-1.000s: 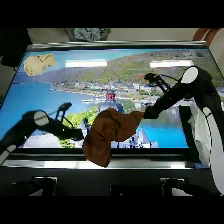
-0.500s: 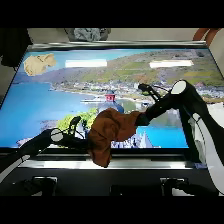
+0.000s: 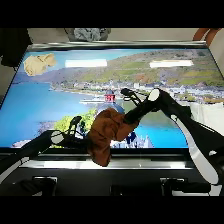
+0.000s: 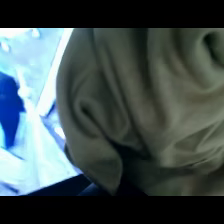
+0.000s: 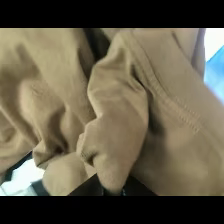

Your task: Fold the shirts.

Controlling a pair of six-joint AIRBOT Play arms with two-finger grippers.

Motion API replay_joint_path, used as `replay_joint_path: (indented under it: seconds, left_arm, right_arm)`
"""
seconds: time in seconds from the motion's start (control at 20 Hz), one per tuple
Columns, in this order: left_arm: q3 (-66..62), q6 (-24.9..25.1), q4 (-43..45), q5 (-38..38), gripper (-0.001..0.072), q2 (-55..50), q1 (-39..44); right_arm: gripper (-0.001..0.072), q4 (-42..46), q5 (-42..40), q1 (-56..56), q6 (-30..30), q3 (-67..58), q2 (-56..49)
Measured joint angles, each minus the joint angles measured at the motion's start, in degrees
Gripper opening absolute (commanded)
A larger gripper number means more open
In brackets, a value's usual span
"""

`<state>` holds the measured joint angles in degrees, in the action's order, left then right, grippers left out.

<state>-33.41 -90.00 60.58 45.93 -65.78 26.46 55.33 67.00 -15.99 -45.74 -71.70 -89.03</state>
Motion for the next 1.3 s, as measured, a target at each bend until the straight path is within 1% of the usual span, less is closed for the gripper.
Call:
replay_joint_path:
  seconds: [0.1, 0.15, 0.2, 0.3, 0.4, 0.5, 0.65, 0.75, 0.9, 1.05, 1.15, 1.3]
  left_arm:
    - [-3.39, -0.04, 1.42, 0.57, 0.0024, 3.37, -2.03]
    - [-6.29, -0.02, 2.99, 2.62, 0.0024, 5.79, -3.85]
    - [-10.19, -0.04, 4.92, 2.69, 0.0023, 8.50, -6.10]
    - [-19.69, -0.04, 8.00, 4.09, 0.0023, 13.75, -11.02]
    - [-32.02, -0.04, 10.91, 4.63, 0.0023, 18.69, -16.96]
    - [-42.99, -0.04, 12.28, 5.42, 0.0023, 21.99, -21.33]
    - [-56.24, -0.02, 13.03, 6.97, 0.0023, 25.16, -24.24]
    - [-61.44, -0.04, 12.94, 7.87, 0.0023, 26.73, -24.68]
    - [-65.00, -0.04, 12.90, 9.29, 0.0023, 28.02, -25.05]
    - [-65.46, -0.04, 12.90, 13.07, 0.0023, 27.19, -25.18]
    - [-63.21, 0.09, 12.98, 15.87, 0.0024, 25.27, -25.22]
    - [-54.62, 1.25, 13.18, 18.29, 0.0026, 20.31, -25.24]
  right_arm:
    - [0.0051, 2.54, -1.16, -0.44, 1.16, -3.17, 2.01]
    - [0.0051, 4.76, -1.77, -0.59, 1.55, -5.75, 3.85]
    - [0.0052, 7.15, -2.32, -0.72, 1.86, -8.52, 5.95]
    - [0.0052, 13.44, -4.24, -0.81, 2.23, -15.58, 11.69]
    - [0.0052, 19.69, -6.51, -0.87, 2.25, -22.32, 18.08]
    - [0.0052, 25.07, -8.55, -0.92, 0.61, -28.06, 25.20]
    - [0.0052, 28.96, -10.75, -0.92, -3.08, -32.33, 34.47]
    - [0.0052, 30.53, -11.21, -0.94, -5.03, -33.59, 39.26]
    - [0.0052, 32.81, -10.73, -1.05, -8.09, -34.47, 43.69]
    - [0.0052, 35.78, -4.50, -1.03, -11.65, -34.77, 44.72]
    - [0.0052, 37.35, 3.48, -1.01, -14.01, -34.60, 42.69]
    - [0.0055, 38.75, 17.70, -1.01, -18.45, -30.73, 35.95]
